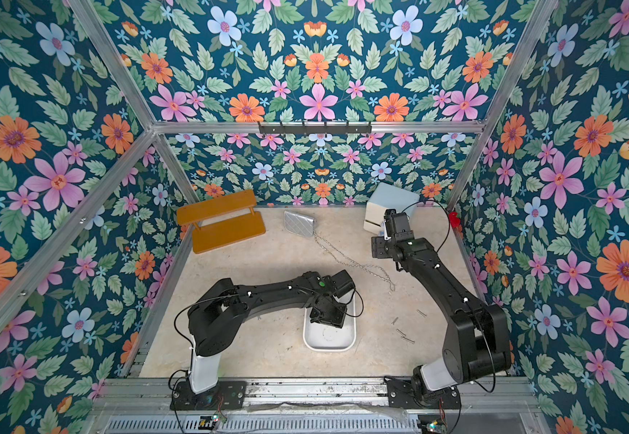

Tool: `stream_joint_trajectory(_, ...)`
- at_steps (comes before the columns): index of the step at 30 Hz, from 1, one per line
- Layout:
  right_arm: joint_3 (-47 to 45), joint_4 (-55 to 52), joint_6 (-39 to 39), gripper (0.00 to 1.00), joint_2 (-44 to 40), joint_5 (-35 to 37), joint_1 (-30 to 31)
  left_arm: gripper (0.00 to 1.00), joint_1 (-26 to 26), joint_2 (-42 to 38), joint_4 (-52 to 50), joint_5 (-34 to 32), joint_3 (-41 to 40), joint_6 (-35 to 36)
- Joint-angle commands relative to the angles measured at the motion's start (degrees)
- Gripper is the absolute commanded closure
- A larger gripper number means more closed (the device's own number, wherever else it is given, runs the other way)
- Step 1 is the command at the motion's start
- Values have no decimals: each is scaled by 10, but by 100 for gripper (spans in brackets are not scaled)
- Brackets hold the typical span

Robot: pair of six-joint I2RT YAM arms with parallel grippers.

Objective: Take out the screws from the storage box
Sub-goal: Pick up the screw from the storage box.

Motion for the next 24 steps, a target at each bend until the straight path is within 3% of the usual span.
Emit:
stream_joint_trajectory(1, 0, 4, 5, 20, -7, -3, 1, 46, 1, 5, -20, -18, 0, -21)
stream_joint_trajectory(4, 0, 3, 4, 20, -9, -4, 2, 49, 3, 16, -27, -20, 3, -29)
stream_joint_trajectory(10, -1, 3, 2, 20, -15, -4, 7, 66, 3, 29, -29, -30, -6, -62)
stream_joint_trajectory(20, -1, 2, 0, 20, -17, -5, 12, 77, 4, 67, -27, -25, 11, -70)
stream_joint_trajectory(24, 0, 2, 1, 20, -17, -7, 13, 89, 13, 71, -14, -15, 0, -70)
